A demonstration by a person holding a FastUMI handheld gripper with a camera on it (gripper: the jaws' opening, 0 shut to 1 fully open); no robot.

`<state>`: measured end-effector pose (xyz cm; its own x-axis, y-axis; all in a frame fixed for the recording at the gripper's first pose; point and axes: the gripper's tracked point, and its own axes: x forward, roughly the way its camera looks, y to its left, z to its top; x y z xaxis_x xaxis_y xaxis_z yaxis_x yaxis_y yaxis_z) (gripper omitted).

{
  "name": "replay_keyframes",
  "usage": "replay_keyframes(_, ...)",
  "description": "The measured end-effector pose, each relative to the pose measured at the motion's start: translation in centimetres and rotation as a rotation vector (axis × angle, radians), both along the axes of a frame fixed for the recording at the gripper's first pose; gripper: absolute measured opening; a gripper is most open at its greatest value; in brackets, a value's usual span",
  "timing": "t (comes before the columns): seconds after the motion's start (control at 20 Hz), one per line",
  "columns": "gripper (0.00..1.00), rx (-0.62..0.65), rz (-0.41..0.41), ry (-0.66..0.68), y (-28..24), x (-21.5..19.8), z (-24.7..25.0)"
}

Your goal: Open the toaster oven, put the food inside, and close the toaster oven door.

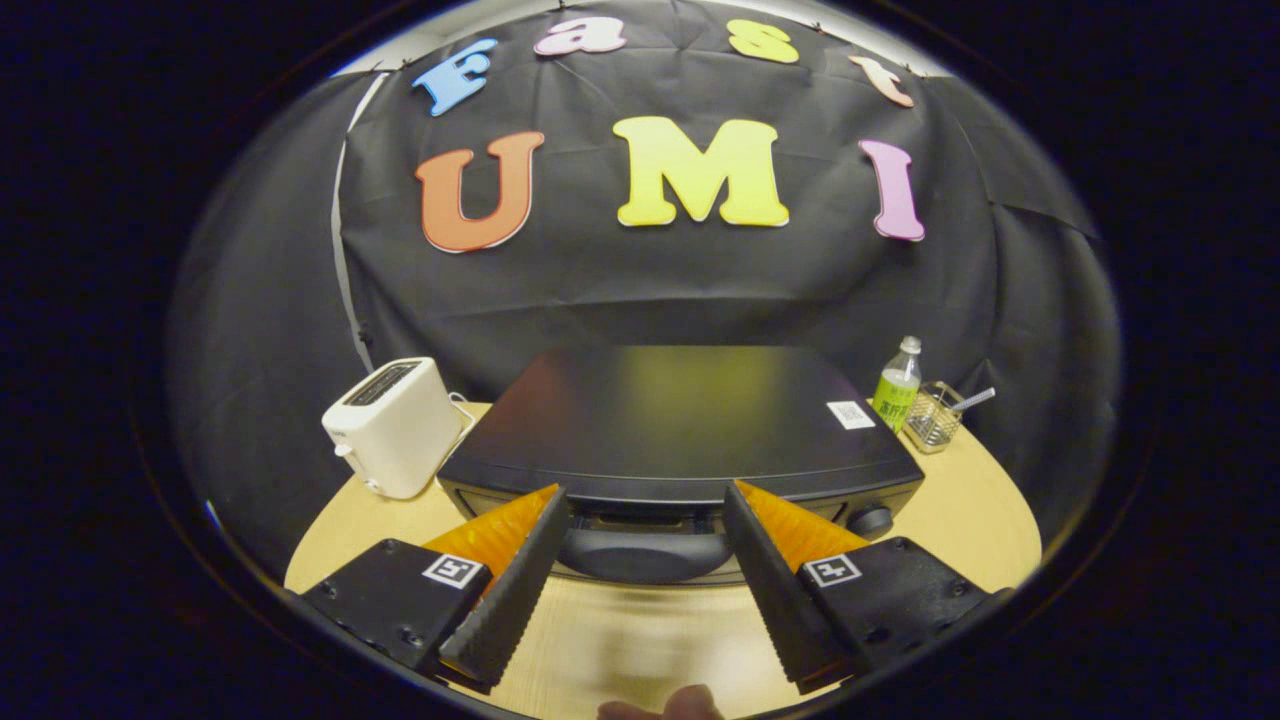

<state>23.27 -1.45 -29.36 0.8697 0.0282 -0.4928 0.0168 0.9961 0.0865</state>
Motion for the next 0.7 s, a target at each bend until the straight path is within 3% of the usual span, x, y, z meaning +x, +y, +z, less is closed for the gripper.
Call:
replay_keyframes(0.45, 1.0, -0.07, -0.067, -0.009, 0.2, 0.4, -0.8)
replay_keyframes(0.7, 1.0, -0.054, -0.066, 0.003, 0.5, -1.9, -1.5)
